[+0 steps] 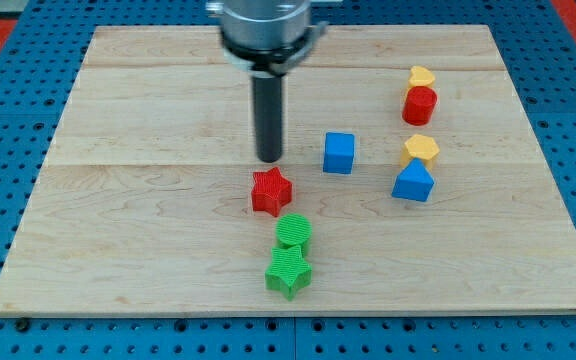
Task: Push the red star slightly down
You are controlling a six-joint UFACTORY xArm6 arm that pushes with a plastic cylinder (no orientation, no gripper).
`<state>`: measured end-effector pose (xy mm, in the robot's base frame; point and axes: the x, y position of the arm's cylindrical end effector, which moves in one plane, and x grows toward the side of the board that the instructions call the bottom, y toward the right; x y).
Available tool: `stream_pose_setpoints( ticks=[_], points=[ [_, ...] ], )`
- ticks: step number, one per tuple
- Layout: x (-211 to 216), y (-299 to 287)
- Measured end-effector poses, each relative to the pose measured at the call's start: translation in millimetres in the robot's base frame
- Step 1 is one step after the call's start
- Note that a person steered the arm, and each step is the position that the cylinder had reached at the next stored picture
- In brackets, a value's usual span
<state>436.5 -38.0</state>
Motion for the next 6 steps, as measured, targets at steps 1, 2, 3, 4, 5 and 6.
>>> stream_pose_setpoints(
  ticks=[1,2,3,4,5,6],
  points=[
    [33,5],
    [32,15],
    [35,19],
    [32,72],
    [85,143],
    [108,217]
  ],
)
